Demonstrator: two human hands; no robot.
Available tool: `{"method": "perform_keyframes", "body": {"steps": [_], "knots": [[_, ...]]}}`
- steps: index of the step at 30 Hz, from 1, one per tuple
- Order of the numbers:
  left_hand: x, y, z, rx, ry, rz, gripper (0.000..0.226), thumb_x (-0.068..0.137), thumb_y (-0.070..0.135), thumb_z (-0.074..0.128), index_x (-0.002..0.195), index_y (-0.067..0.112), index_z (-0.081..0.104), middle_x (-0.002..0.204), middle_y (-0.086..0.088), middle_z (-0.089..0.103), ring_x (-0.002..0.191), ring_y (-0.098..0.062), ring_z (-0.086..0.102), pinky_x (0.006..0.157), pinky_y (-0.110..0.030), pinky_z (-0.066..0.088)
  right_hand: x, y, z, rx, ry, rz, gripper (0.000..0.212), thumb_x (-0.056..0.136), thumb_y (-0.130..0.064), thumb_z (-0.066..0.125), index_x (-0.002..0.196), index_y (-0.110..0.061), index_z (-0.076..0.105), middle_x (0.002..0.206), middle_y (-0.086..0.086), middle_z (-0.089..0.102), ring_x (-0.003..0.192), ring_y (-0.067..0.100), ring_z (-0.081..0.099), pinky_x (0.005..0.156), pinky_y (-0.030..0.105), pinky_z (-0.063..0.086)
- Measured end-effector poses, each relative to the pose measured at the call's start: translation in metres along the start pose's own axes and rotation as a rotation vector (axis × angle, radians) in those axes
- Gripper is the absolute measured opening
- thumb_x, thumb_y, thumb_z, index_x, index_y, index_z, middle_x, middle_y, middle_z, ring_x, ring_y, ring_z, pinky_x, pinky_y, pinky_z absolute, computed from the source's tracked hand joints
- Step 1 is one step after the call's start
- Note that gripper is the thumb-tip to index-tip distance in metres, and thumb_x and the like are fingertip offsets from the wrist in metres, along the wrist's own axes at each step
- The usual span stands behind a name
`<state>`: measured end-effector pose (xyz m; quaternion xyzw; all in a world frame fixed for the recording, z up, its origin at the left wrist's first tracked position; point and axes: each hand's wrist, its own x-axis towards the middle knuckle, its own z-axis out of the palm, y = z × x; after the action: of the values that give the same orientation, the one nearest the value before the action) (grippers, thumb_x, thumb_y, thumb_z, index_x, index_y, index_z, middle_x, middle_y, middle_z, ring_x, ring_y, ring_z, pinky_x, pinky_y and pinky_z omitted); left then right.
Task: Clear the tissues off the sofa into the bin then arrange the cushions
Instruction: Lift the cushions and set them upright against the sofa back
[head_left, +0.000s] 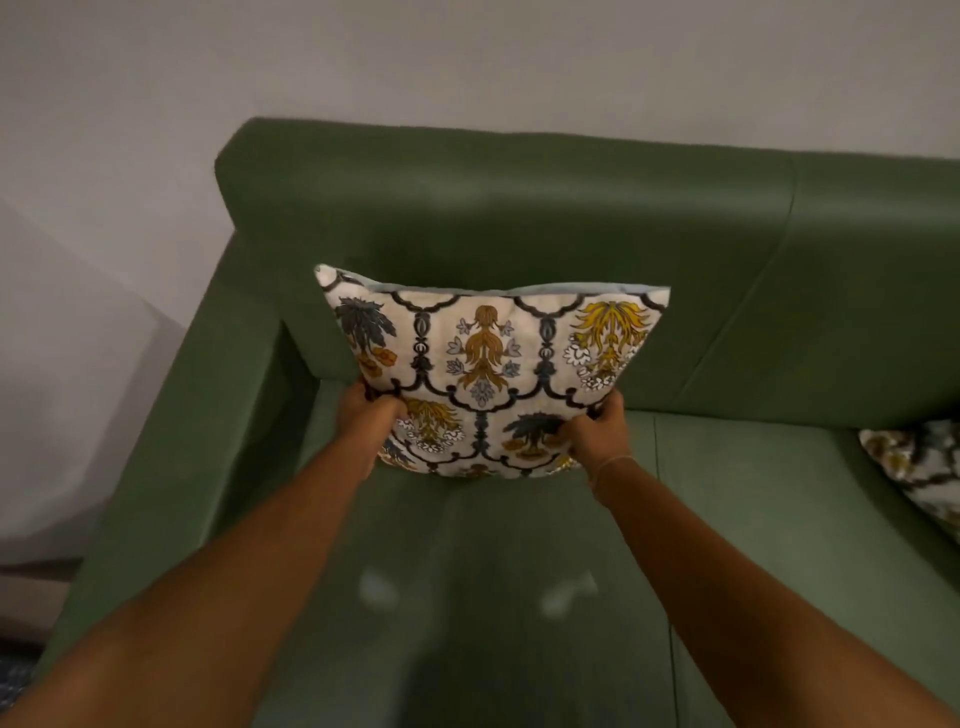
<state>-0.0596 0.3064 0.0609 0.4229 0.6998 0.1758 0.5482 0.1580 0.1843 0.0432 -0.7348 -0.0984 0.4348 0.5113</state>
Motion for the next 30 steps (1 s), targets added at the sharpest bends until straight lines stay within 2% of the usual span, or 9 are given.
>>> {"method": "perform_keyframes", "body": {"steps": [3,6,11,13,16,19,22,26,30], "knots": [[-0.011,-0.019,-0.004,0.134,-0.016,-0.145,0.013,0.079,0.015,0.059,0.092,0.013,0.061,0.107,-0.016,0.063,0.096,-0.031,0.058,0.081,-0.040,0.048,-0.006,0.004,-0.007,-0.017,-0.052,-0.028,0.080,0.073,0.012,0.067,0.141,-0.013,0.035,0.140,0.014,0.050,0.128,0.031,0.048,0.106,0.054,0.043],[-0.050,-0.046,0.027,0.377,-0.268,-0.314,0.022,0.086,0.027,0.059,0.103,0.013,0.062,0.104,-0.011,0.065,0.096,-0.029,0.061,0.081,-0.039,0.051,-0.023,0.029,-0.052,0.028,-0.005,0.051,0.081,0.076,0.014,0.065,0.144,-0.013,0.031,0.148,0.018,0.039,0.134,0.032,0.040,0.108,0.051,0.040],[-0.102,-0.069,0.141,0.460,-0.440,-0.184,0.004,0.083,0.019,0.065,0.086,0.021,0.066,0.086,-0.008,0.065,0.080,-0.023,0.059,0.072,-0.030,0.046,-0.033,0.069,-0.163,0.163,0.163,0.152,0.074,0.080,0.017,0.057,0.142,-0.015,0.034,0.145,0.014,0.044,0.131,0.029,0.044,0.100,0.040,0.045],[-0.117,-0.066,0.200,0.480,-0.461,-0.051,0.021,0.081,0.014,0.067,0.102,0.018,0.067,0.090,-0.009,0.064,0.085,-0.024,0.060,0.072,-0.030,0.046,-0.031,0.078,-0.212,0.208,0.265,0.166,0.073,0.081,0.016,0.056,0.142,-0.017,0.035,0.143,0.013,0.046,0.129,0.028,0.046,0.103,0.042,0.046],[-0.137,-0.054,0.301,0.474,-0.494,0.086,0.046,0.079,0.007,0.070,0.124,0.007,0.059,0.110,-0.012,0.066,0.102,-0.026,0.062,0.088,-0.035,0.048,-0.022,0.086,-0.297,0.261,0.424,0.155,0.073,0.081,0.014,0.056,0.142,-0.020,0.035,0.143,0.011,0.047,0.127,0.027,0.048,0.104,0.047,0.046],[-0.155,-0.035,0.398,0.472,-0.558,0.149,0.057,0.077,0.003,0.072,0.131,0.006,0.053,0.122,-0.016,0.061,0.106,-0.022,0.058,0.091,-0.029,0.045,-0.011,0.090,-0.381,0.238,0.614,0.108,0.075,0.080,0.009,0.062,0.142,-0.023,0.034,0.142,0.009,0.048,0.127,0.024,0.048,0.106,0.047,0.045],[-0.173,-0.012,0.489,0.502,-0.608,0.259,0.067,0.075,0.006,0.075,0.136,0.011,0.046,0.133,-0.015,0.056,0.119,-0.024,0.055,0.103,-0.034,0.044,0.002,0.088,-0.461,0.240,0.831,0.045,0.083,0.074,0.005,0.067,0.143,-0.022,0.030,0.146,0.010,0.043,0.132,0.024,0.043,0.111,0.046,0.039],[-0.196,0.027,0.591,0.546,-0.662,0.386,0.084,0.069,0.010,0.078,0.142,0.018,0.038,0.141,-0.014,0.050,0.125,-0.024,0.052,0.107,-0.040,0.044,0.019,0.085,-0.554,0.327,1.101,0.000,0.089,0.069,-0.008,0.066,0.146,-0.012,0.022,0.148,0.015,0.037,0.133,0.023,0.042,0.116,0.039,0.033],[-0.213,0.055,0.658,0.618,-0.715,0.422,0.088,0.069,0.010,0.073,0.146,0.021,0.031,0.147,-0.010,0.045,0.132,-0.027,0.046,0.109,-0.041,0.041,0.037,0.086,-0.611,0.433,1.054,0.087,0.090,0.069,0.001,0.060,0.147,-0.018,0.020,0.148,0.012,0.039,0.131,0.024,0.043,0.112,0.042,0.037]]}}
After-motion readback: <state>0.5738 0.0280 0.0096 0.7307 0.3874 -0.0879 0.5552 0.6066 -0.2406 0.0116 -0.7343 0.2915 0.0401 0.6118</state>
